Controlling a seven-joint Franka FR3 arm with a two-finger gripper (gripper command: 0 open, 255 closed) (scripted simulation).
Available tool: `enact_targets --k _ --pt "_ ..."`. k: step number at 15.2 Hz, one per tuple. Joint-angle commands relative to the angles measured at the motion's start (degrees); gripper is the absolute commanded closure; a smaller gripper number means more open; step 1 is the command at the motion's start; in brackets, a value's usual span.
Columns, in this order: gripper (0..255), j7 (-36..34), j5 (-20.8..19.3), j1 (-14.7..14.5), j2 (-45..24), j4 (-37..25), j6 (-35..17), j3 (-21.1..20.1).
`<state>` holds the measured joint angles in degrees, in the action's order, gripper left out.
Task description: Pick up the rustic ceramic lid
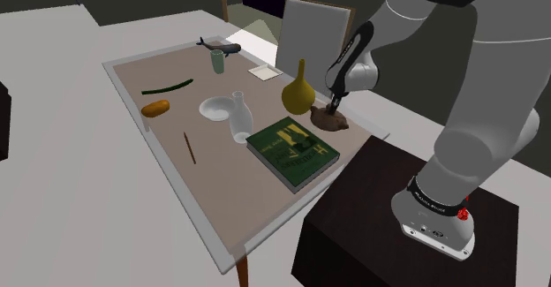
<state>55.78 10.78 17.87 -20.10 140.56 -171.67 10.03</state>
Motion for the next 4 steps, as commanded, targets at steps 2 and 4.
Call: enact_targets --k 2,4 --pt "255 -1.1 -1.3 -1.6 2.7 0.6 2.1 1.8" --pt "255 -1.2 -1.4 -1.6 2.8 0.6 2.2 1.8"
